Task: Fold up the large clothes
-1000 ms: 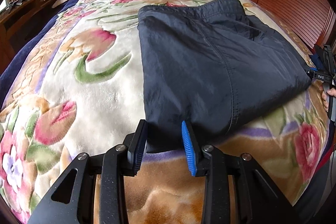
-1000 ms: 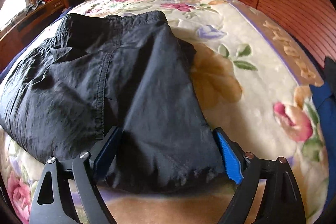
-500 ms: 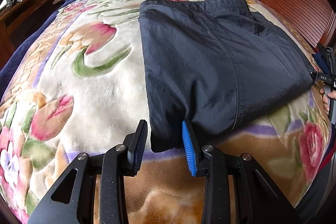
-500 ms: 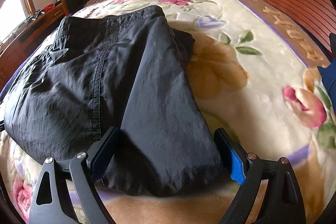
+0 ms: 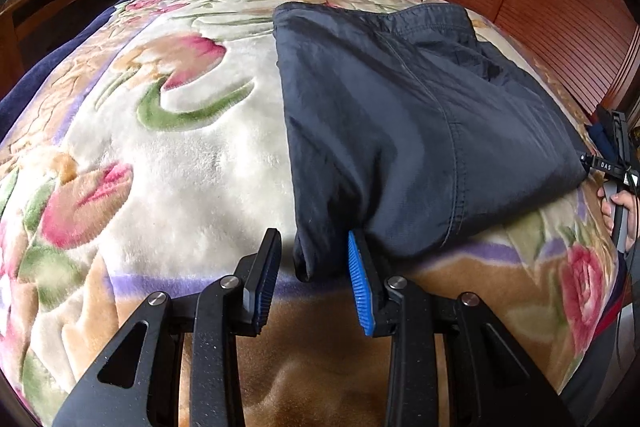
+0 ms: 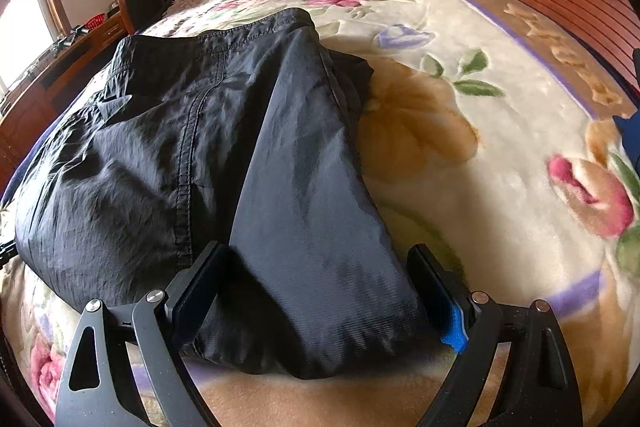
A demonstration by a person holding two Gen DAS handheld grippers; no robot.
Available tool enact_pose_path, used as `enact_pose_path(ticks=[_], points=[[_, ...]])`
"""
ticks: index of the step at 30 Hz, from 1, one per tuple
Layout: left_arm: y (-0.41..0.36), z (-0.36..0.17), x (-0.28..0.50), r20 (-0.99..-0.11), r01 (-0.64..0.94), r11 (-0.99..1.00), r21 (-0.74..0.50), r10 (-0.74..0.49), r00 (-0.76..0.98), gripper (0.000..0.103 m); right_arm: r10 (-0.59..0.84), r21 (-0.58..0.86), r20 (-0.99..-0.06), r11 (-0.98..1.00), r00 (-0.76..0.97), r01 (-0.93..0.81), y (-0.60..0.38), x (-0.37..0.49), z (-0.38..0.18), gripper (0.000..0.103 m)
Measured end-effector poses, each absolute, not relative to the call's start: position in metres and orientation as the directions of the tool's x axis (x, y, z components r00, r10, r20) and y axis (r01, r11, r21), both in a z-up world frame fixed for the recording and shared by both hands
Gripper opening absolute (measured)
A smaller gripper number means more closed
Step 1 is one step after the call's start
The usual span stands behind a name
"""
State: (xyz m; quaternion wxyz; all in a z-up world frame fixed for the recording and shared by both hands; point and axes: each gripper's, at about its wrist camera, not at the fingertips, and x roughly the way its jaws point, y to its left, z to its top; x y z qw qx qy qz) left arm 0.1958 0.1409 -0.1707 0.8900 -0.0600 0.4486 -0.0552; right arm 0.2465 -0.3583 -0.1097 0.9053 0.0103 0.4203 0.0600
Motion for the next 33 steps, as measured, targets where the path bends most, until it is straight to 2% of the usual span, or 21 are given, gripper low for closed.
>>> enact_pose_path(ticks=[3,5,6,7,8,10,13,24,33], points=[[0.138,-0.169,0.196,-0.792,0.052,0.989,-0.139,-0.142,0.593,0.034,0.121,0.075,-0.761,0.992,0.637,-0.100,-0.358,0.247,-0.110,0.091],[0.135,-0.167,0.196,-0.788,0.077,0.988,-0.133,-0.152,0.596,0.017,0.127,0.076,-0.766,0.991,0.630,-0.106,-0.357,0.249,-0.110,0.089],[0.133,-0.164,0.195,-0.783,0.081,0.990,-0.114,-0.140,0.606,0.015,0.141,0.086,-0.768,0.989,0.625,-0.118,-0.356,0.249,-0.110,0.081],[0.132,-0.160,0.194,-0.776,0.086,0.991,-0.104,-0.135,0.616,0.012,0.174,0.106,-0.767,0.984,0.618,-0.145,-0.355,0.249,-0.108,0.065],[0.131,-0.155,0.192,-0.767,0.083,0.992,-0.095,-0.126,0.629,0.010,0.207,0.125,-0.766,0.977,0.608,-0.175,-0.352,0.248,-0.107,0.057],[0.131,-0.143,0.188,-0.741,0.075,0.993,-0.097,-0.122,0.660,0.008,0.212,0.102,-0.765,0.972,0.608,-0.212,-0.344,0.245,-0.101,0.030],[0.127,-0.121,0.182,-0.710,0.082,0.994,-0.071,-0.108,0.695,0.007,0.177,0.031,-0.757,0.971,0.629,-0.236,-0.333,0.238,-0.090,0.018],[0.112,-0.076,0.118,-0.626,0.129,0.989,-0.068,-0.143,0.766,0.007,0.199,-0.005,-0.685,0.961,0.701,-0.277,-0.329,0.170,-0.038,0.014],[0.119,-0.084,0.051,-0.657,0.125,0.984,-0.130,-0.180,0.732,0.007,0.257,0.047,-0.688,0.949,0.678,-0.313,-0.347,0.082,-0.041,0.014]])
